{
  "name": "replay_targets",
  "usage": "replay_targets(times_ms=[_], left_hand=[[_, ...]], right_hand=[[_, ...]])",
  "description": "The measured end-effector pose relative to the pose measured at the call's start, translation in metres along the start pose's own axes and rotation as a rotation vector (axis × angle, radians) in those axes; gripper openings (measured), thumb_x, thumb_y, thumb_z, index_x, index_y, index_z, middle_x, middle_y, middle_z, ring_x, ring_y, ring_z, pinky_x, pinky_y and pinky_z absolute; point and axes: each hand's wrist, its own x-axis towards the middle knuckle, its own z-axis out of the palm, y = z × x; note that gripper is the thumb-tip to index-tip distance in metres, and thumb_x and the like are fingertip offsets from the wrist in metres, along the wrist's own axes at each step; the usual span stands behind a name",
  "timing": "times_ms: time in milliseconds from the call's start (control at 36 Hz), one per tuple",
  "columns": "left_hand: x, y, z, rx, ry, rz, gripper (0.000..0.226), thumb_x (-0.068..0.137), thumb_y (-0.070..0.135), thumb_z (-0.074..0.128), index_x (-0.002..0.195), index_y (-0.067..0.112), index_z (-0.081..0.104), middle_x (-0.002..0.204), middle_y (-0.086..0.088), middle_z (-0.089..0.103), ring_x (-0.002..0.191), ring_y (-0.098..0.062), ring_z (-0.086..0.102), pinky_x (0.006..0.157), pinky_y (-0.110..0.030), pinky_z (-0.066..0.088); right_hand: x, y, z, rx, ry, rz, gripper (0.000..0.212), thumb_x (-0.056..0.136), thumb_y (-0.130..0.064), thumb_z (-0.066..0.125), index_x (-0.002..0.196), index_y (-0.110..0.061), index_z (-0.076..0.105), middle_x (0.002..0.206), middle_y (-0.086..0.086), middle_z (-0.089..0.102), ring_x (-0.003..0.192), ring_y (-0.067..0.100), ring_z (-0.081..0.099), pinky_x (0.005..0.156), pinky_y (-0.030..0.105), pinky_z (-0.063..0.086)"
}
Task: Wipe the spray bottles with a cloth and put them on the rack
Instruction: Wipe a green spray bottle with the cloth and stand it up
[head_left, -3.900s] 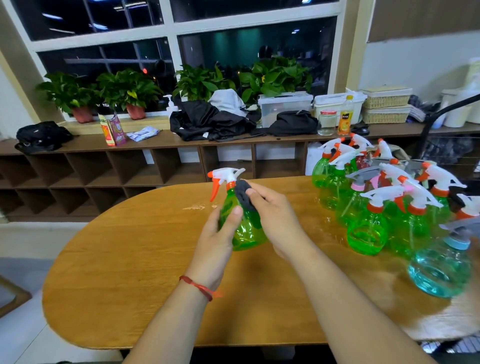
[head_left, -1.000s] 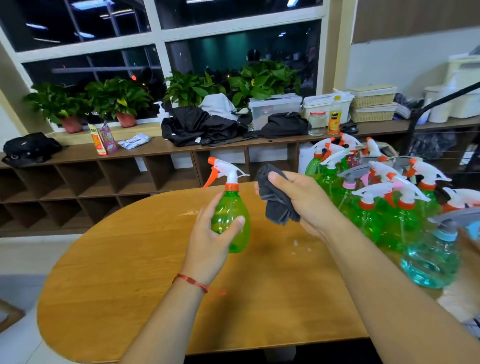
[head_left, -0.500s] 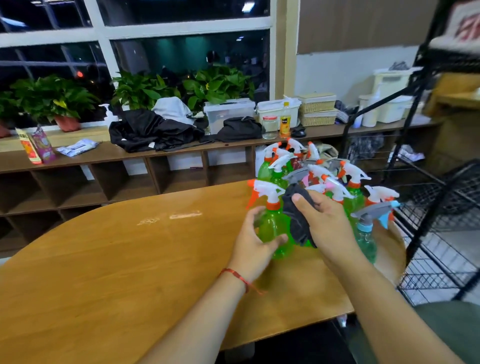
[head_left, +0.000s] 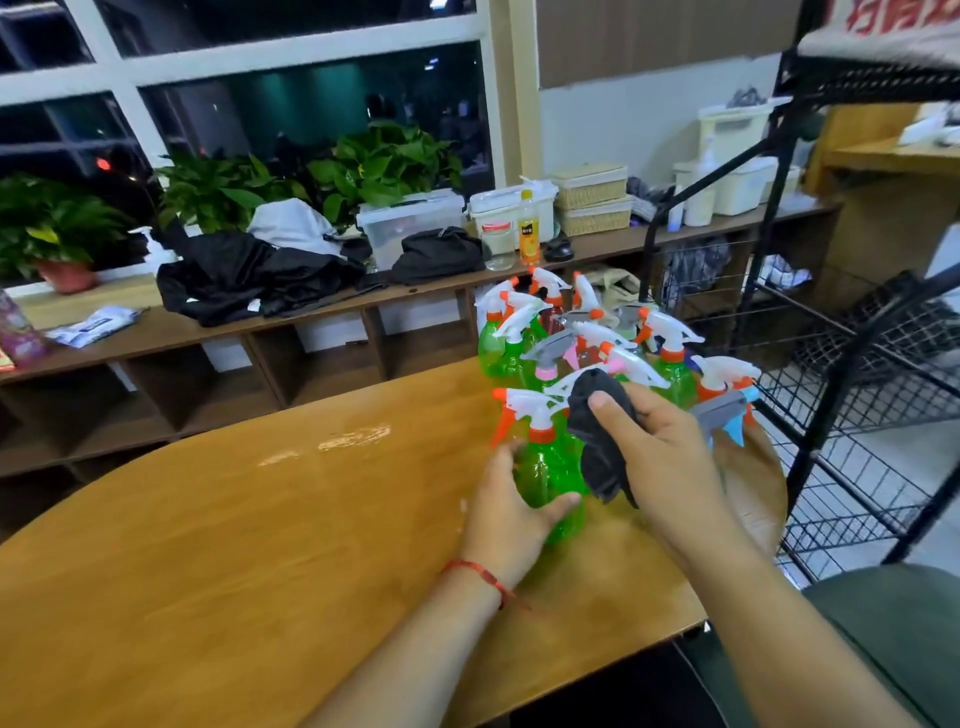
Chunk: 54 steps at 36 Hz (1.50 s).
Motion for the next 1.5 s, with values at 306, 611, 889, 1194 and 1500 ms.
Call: replay_targets(times_ms=[306, 611, 889, 1194, 1500], left_hand=[[-0.011, 0.005, 0.016, 0.007, -0.058, 0.108, 0.088, 0.071, 0.045, 0.098, 0.143, 0.048, 0.048, 0.135, 0.014, 0.049, 0.128, 0.000, 0.052, 0.107, -0.005, 0.033], [-0.016, -0.010, -0.035, 0.107, -0.142, 0.124, 0.089, 0.077, 0.063, 0.087, 0.152, 0.035, 0.046, 0.142, 0.016, 0.048, 0.137, 0.000, 0.045, 0.122, -0.036, 0.038], [-0.028, 0.036, -0.117, -0.169, 0.110, 0.302, 0.041, 0.099, 0.033, 0.068, 0.139, 0.038, 0.061, 0.137, 0.015, 0.061, 0.125, -0.005, 0.060, 0.096, -0.024, 0.053], [-0.036, 0.021, -0.197, -0.221, 0.136, 0.204, 0.037, 0.103, 0.015, 0.071, 0.130, 0.040, 0.066, 0.132, 0.011, 0.070, 0.121, -0.017, 0.068, 0.101, -0.049, 0.058], [-0.044, -0.049, -0.277, 0.314, 0.236, 0.007, 0.058, 0.091, -0.016, 0.053, 0.102, 0.039, 0.070, 0.120, 0.004, 0.059, 0.109, -0.016, 0.057, 0.095, -0.032, 0.047]], right_hand=[[0.005, 0.011, -0.007, 0.002, 0.019, 0.043, 0.016, 0.107, -0.022, 0.062, 0.106, -0.027, 0.077, 0.098, 0.004, 0.079, 0.090, 0.021, 0.075, 0.082, 0.043, 0.058], [-0.001, 0.006, 0.005, -0.059, 0.052, -0.060, 0.011, 0.105, -0.025, 0.065, 0.103, -0.025, 0.076, 0.092, 0.008, 0.077, 0.088, 0.035, 0.074, 0.075, 0.046, 0.057], [-0.012, -0.020, 0.058, -0.029, -0.154, -0.118, 0.019, 0.107, -0.021, 0.062, 0.096, -0.014, 0.077, 0.077, 0.028, 0.066, 0.060, 0.023, 0.057, 0.055, 0.033, 0.041], [-0.008, -0.011, 0.152, -0.080, -0.386, -0.126, 0.021, 0.100, -0.008, 0.067, 0.113, -0.023, 0.074, 0.103, -0.004, 0.078, 0.093, 0.014, 0.076, 0.085, 0.041, 0.063], [-0.014, 0.042, 0.239, -0.286, -0.646, -0.105, 0.028, 0.095, 0.006, 0.065, 0.109, -0.016, 0.075, 0.103, -0.012, 0.070, 0.073, -0.012, 0.061, 0.081, 0.020, 0.052]])
